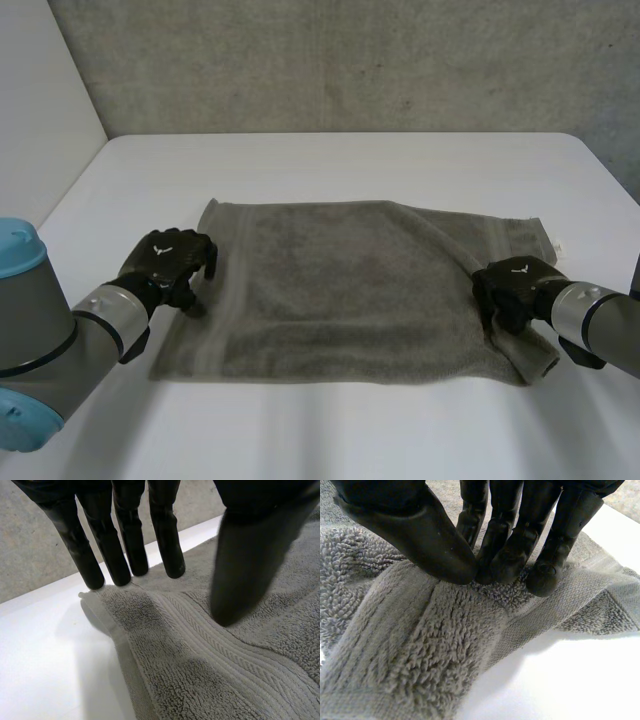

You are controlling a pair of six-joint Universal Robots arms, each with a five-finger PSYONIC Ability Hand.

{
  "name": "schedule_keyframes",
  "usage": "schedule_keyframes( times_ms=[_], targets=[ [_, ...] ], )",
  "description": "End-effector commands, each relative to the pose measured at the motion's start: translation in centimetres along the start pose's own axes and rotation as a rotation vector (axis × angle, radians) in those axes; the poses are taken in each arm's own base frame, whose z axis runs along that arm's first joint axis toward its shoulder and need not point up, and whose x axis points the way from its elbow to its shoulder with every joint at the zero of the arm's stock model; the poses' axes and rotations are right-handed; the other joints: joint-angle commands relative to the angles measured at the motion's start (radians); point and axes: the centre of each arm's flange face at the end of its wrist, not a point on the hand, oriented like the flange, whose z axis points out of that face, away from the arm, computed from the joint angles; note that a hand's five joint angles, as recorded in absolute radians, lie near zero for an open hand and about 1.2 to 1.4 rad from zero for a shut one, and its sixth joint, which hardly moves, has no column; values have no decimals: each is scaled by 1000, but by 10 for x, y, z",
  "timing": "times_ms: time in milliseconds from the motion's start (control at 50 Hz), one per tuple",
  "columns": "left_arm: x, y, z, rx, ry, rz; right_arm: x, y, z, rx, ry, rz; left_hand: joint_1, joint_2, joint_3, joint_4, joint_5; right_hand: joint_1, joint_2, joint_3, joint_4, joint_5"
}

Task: Fold the towel.

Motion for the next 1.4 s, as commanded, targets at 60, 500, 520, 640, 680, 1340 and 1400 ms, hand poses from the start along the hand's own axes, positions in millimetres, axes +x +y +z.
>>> schedule_keyframes(
  times_ms=[60, 500, 520, 640, 680, 1340, 1400],
  targets=[
    [7, 4, -8, -48, 20, 4, 16, 1, -2, -26, 25, 20, -418, -420, -421, -420, -417, 82, 89, 54, 56, 53],
    [13, 27, -39, -148, 35, 114, 41, 3, 2, -28, 79, 48, -243, -244, -245, -245, -242, 82, 89, 54, 56, 53],
    [13, 27, -39, -149, 35, 114, 41, 3, 2, -28, 79, 48, -242, -244, -245, -245, -242, 82, 89, 54, 56, 53],
    [11, 38, -32, -185, 34, 106, 42, 3, 2, -27, 81, 51, -219, -221, -222, -221, -218, 82, 89, 54, 56, 53],
    [11, 38, -30, -187, 34, 106, 42, 3, 1, -27, 81, 51, -216, -218, -219, -218, -215, 82, 89, 54, 56, 53],
    [4, 38, -12, -179, 30, 103, 45, 0, 0, -2, 60, 70, 477, 475, 474, 475, 478, 82, 89, 54, 56, 53],
    [5, 35, -14, -169, 28, 105, 47, 0, -1, 0, 65, 73, 483, 481, 480, 481, 484, 82, 89, 54, 56, 53]
  ],
)
